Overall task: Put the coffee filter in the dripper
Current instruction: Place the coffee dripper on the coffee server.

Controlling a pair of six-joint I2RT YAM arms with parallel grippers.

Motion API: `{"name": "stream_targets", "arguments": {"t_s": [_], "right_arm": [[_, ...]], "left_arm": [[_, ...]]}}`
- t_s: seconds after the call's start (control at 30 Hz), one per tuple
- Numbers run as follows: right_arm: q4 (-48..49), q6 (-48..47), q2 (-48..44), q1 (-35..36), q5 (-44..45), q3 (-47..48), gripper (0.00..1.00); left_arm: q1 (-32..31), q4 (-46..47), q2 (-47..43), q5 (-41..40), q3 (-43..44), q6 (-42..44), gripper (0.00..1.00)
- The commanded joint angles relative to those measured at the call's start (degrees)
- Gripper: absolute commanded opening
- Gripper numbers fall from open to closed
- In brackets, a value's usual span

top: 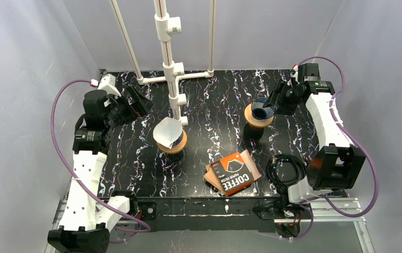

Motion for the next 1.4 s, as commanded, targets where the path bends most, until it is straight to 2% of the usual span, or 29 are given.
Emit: {"name": "stream_targets", "arguments": {"t_s": [0.0, 0.3, 0.8, 1.1, 1.37], "right_arm": [[0.7, 0.2, 2.0, 0.3, 1.2, 3.5, 0.70], [-1.4, -0.8, 4.0, 0.3, 3.9, 8.5, 0.78], [-3.4, -2.5, 6.1, 0.3, 2.8, 11.9, 0.81], [-7.0, -2.8, 1.3, 0.3, -1.2, 13.6, 0.82], [-12.6, -4.8, -8.3, 0.6, -4.4, 7.8, 0.83]], "left_arm": [[0.3, 0.5, -1.0, -0.3, 2.6, 0.6, 0.99], [0.3, -1.4, -2.9, 0.0, 4.3, 2.7, 0.99], [0.3, -7.8, -9.0, -0.1, 6.3, 6.0, 0.99], [0.3, -12.0, -14.5, -0.1, 5.0, 4.2, 0.99], [0.3, -17.0, -19.5, 0.8, 2.8, 2.9, 0.99]]}}
